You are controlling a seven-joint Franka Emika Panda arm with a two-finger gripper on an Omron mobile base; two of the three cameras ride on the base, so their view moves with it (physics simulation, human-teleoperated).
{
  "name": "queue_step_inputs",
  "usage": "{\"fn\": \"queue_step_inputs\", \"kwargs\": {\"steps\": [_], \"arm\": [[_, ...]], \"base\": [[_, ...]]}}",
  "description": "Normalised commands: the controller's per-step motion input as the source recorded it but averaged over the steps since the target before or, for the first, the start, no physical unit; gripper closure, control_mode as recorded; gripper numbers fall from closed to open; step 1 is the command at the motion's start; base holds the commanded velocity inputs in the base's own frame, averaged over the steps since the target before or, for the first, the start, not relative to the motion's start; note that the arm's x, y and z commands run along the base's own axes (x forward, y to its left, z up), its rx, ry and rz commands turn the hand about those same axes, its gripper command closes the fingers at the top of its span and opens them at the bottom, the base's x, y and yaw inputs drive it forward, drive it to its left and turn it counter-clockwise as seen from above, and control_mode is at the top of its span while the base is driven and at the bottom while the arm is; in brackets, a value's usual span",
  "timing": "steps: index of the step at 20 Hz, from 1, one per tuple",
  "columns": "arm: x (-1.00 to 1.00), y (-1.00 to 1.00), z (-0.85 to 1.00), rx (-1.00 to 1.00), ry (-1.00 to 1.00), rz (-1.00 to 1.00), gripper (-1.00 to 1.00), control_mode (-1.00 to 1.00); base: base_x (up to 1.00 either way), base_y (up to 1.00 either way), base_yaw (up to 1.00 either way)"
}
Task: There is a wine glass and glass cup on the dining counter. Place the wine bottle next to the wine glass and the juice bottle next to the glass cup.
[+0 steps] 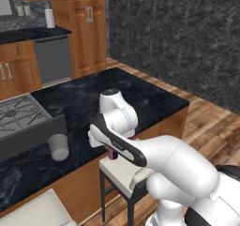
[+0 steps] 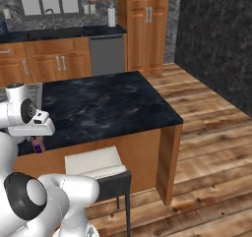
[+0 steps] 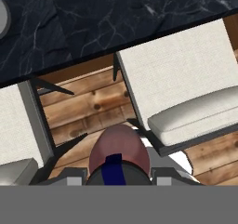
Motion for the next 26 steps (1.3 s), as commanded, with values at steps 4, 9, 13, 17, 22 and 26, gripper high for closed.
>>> {"fn": "queue_step_inputs", "kwargs": {"steps": [4,9,13,17,22,26], "arm": [[0.0,0.0,0.0,0.0,0.0,0.0,1.0,1.0],[0.0,0.0,0.0,0.0,0.0,0.0,1.0,1.0],[0.0,0.0,0.0,0.0,0.0,0.0,1.0,1.0],[0.0,0.0,0.0,0.0,0.0,0.0,1.0,1.0],[0.0,0.0,0.02,0.0,0.0,0.0,1.0,-1.0],[0.11,0.14,0.22,0.0,0.03,0.02,1.0,-1.0]], "base": [[0.0,0.0,0.0],[0.0,0.0,0.0],[0.01,0.0,0.0],[0.01,0.0,0.0],[0.0,0.0,0.0],[0.0,0.0,0.0]]}}
